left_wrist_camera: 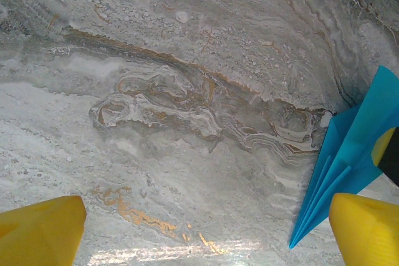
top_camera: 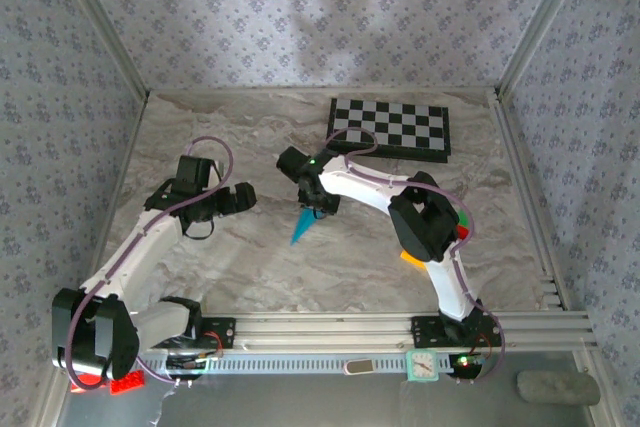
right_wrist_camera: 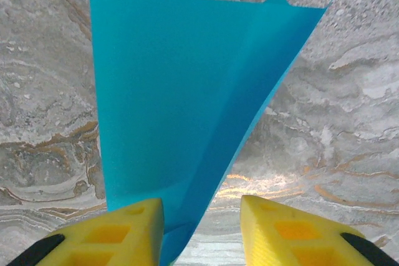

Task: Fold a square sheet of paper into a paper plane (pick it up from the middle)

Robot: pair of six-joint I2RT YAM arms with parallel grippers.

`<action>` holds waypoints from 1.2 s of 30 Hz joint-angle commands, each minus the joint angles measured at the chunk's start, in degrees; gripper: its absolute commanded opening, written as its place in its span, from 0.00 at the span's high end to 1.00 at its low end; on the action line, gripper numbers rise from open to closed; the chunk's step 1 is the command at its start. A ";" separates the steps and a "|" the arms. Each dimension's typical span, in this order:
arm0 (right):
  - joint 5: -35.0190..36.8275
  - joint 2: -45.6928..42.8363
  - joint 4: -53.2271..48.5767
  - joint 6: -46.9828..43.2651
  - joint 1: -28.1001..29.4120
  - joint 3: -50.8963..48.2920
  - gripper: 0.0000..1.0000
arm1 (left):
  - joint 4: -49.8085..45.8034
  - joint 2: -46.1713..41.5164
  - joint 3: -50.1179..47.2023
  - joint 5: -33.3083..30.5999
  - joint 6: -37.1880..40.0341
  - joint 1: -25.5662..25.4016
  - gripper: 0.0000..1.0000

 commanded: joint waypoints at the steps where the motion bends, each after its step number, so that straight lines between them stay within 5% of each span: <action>1: -1.84 -0.86 -0.62 1.94 -0.19 -1.44 0.66 | 0.51 0.20 -0.25 0.59 0.03 0.64 0.00; 12: -3.90 -5.96 4.50 -6.70 -2.85 -3.51 0.95 | 0.60 0.19 -0.20 0.75 -0.32 1.17 0.00; 23: -25.22 -11.10 20.59 -28.81 -6.98 -5.83 0.97 | 4.73 -2.36 -1.63 3.79 -5.20 2.31 0.03; 36: -41.09 -7.91 46.23 -22.22 -9.23 -19.22 0.94 | 15.21 -1.01 -9.89 7.81 -18.87 2.31 0.16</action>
